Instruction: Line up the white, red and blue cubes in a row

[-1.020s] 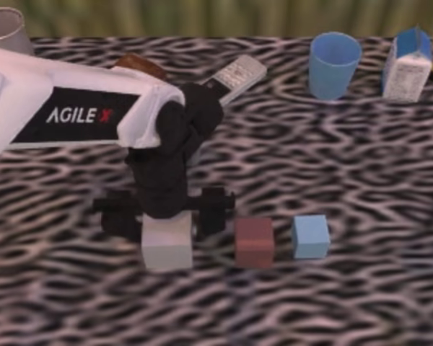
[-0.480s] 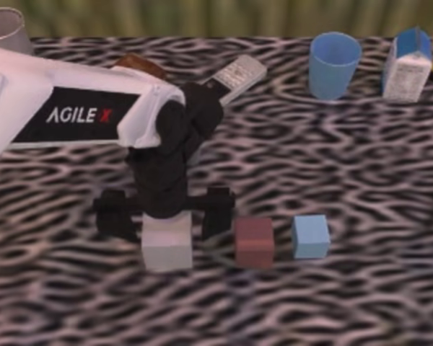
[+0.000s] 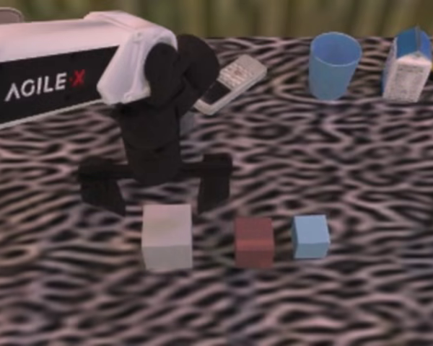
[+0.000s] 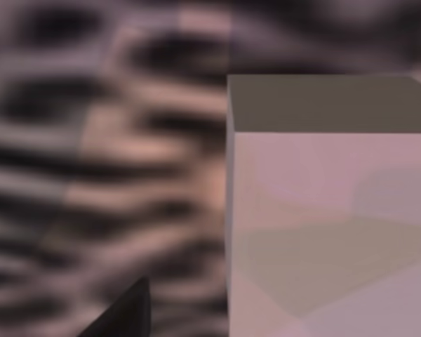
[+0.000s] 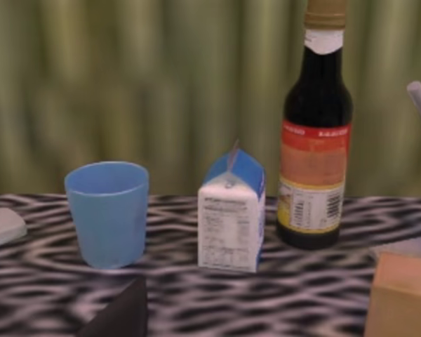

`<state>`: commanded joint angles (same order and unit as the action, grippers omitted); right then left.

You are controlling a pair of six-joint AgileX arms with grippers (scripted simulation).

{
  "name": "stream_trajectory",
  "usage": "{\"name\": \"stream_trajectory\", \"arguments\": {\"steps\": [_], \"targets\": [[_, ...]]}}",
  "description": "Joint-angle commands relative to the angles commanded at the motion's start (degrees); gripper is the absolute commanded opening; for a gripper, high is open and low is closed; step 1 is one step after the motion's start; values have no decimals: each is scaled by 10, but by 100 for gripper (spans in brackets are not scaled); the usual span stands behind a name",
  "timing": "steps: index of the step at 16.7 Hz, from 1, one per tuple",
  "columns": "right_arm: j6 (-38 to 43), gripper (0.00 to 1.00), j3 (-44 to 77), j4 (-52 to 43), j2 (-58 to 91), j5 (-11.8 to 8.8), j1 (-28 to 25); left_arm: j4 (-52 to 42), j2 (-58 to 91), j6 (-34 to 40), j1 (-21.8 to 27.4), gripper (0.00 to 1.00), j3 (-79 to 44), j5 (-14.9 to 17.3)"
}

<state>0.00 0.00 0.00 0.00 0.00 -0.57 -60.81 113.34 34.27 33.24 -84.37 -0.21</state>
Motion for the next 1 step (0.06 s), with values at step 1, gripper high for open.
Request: {"name": "stream_trajectory", "arguments": {"steps": [1], "targets": [[0, 100, 0, 0, 0, 0, 0, -4, -3, 0, -1, 100, -3, 0]]}}
